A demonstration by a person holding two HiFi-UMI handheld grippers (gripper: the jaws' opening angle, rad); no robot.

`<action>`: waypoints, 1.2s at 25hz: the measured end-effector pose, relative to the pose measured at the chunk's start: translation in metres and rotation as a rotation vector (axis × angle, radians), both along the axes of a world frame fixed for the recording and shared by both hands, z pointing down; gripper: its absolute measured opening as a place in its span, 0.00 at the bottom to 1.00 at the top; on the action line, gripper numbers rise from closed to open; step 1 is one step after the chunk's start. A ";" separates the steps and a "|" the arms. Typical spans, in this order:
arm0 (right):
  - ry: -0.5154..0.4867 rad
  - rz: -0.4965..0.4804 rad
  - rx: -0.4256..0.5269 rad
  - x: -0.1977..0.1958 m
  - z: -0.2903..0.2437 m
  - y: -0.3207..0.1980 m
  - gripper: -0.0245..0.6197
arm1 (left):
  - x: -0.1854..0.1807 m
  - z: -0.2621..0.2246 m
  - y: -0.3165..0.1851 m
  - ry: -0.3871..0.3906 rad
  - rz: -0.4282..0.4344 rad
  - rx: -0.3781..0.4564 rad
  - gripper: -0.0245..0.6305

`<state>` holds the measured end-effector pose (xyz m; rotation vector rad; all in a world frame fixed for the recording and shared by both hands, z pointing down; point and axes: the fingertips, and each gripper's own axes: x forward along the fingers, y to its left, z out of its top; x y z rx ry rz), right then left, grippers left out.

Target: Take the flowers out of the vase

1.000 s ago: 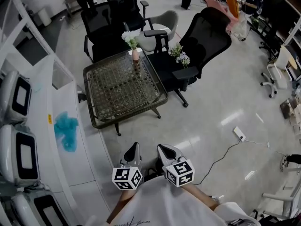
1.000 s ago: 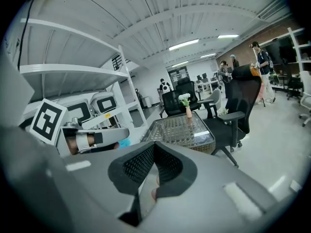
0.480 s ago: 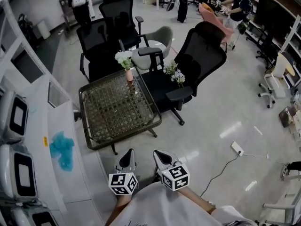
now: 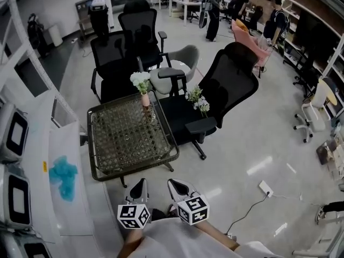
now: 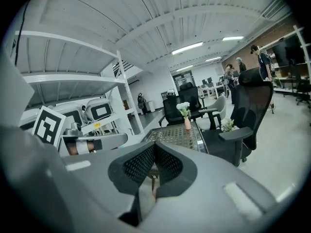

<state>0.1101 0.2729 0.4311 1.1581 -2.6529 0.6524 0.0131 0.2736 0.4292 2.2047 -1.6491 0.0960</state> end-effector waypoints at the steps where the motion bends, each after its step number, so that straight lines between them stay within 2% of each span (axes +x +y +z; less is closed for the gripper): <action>1: 0.000 -0.003 -0.003 0.001 0.001 -0.002 0.05 | 0.001 0.000 0.000 0.000 -0.004 -0.002 0.04; 7: -0.005 -0.023 -0.018 0.000 0.007 -0.021 0.05 | 0.000 0.000 -0.016 -0.004 -0.036 -0.004 0.04; 9: -0.007 -0.030 -0.028 -0.002 0.011 -0.025 0.05 | 0.002 0.005 -0.024 -0.016 -0.029 -0.014 0.04; 19: 0.009 -0.021 -0.048 0.003 0.017 -0.064 0.05 | 0.017 0.011 -0.068 0.028 0.019 -0.037 0.04; 30: 0.013 -0.055 -0.064 -0.015 0.018 -0.110 0.05 | 0.010 0.006 -0.122 0.042 0.033 -0.044 0.04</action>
